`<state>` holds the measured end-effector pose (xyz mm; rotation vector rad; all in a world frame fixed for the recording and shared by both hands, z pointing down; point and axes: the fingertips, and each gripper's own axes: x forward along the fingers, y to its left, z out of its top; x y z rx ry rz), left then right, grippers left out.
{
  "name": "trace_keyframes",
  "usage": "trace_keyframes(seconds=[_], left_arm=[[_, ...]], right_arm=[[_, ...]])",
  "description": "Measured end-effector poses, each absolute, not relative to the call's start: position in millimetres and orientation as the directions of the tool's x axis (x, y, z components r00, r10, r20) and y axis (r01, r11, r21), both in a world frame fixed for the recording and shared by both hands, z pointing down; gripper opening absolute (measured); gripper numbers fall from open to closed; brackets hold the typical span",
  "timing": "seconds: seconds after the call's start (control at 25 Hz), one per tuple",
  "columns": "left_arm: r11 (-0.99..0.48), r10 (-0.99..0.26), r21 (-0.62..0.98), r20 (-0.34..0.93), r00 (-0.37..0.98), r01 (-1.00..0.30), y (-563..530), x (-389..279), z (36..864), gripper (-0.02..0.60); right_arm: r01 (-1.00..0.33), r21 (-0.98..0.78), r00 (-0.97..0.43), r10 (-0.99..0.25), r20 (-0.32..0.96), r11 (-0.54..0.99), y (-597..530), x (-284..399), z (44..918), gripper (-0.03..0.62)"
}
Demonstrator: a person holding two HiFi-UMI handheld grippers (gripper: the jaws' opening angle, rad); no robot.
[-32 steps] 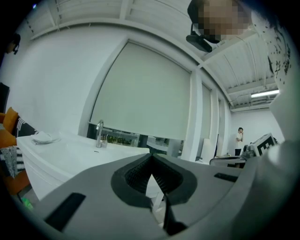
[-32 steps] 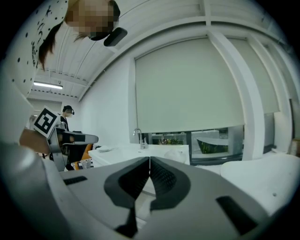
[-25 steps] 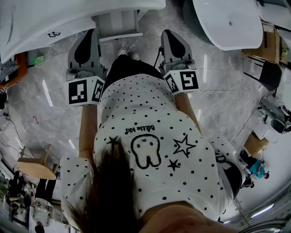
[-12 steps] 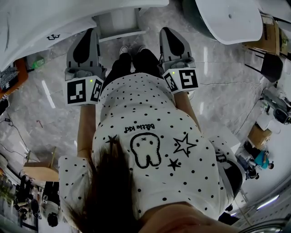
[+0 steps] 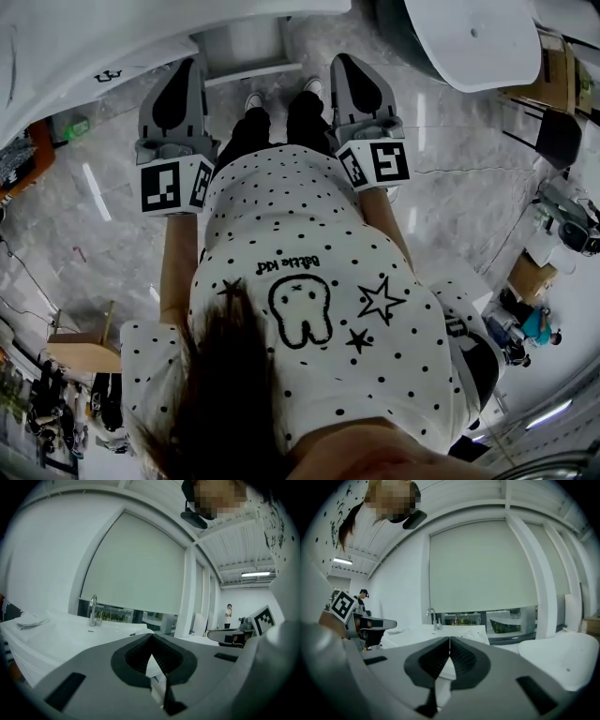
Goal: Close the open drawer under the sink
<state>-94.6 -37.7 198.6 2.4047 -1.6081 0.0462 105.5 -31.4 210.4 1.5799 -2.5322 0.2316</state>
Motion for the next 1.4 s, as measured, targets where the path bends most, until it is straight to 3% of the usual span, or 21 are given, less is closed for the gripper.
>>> trace_keyframes(seconds=[0.8,1.4], left_arm=[[-0.313,-0.839,0.195,0.402,0.366,-0.930,-16,-100,311,0.005],[-0.210,-0.774,0.178,0.570,0.275,-0.961,11,-76,425,0.005]], right_arm=[[-0.905,-0.029,-0.418,-0.873,0.250,0.425,-37,115,217,0.015],[-0.854,-0.076,-0.511,-0.802,0.309,0.514,-41,109,260,0.015]])
